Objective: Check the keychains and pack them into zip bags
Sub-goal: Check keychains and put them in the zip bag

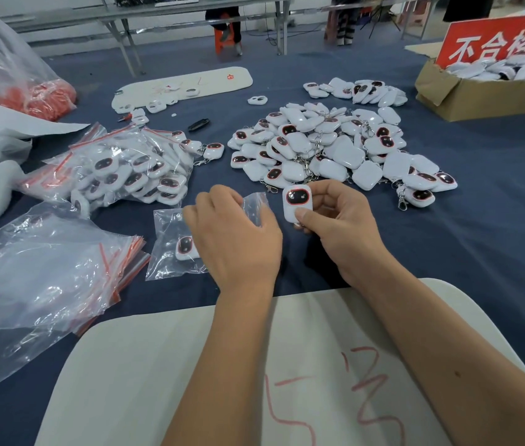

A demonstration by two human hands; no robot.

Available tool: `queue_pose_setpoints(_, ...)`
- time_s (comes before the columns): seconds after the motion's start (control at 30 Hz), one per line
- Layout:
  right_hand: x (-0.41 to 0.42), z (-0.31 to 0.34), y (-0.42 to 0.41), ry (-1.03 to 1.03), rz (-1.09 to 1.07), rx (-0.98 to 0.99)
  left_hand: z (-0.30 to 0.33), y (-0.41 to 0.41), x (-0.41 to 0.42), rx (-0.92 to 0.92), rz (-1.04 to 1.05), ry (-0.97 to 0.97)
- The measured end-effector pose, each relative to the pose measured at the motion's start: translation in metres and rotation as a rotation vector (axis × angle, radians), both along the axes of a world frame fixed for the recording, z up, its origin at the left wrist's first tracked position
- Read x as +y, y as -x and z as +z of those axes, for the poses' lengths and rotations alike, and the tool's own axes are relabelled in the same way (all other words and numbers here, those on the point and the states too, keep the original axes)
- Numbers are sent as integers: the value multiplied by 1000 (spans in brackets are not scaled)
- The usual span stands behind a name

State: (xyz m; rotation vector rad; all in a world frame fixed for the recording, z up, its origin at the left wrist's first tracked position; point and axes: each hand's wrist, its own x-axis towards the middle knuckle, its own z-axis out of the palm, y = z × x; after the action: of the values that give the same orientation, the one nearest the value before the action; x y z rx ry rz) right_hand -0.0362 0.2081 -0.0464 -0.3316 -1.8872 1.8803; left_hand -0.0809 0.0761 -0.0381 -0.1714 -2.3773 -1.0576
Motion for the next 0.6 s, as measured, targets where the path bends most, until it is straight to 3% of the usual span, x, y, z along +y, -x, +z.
queue_pose_setpoints(0.17,-1,0,0,-3,-18,-13,-2,0,2,-179,102,276)
queue_pose_setpoints(0.33,-1,0,0,-18,-27,-9,-3,1,-1,-159,102,240)
queue_pose_setpoints(0.5,-2,0,0,-51,-64,-7,-3,-1,5,-195,96,364)
queue_pose_setpoints(0.6,-1,-1,0,-78,-76,-24,-3,-1,4,-188,99,341)
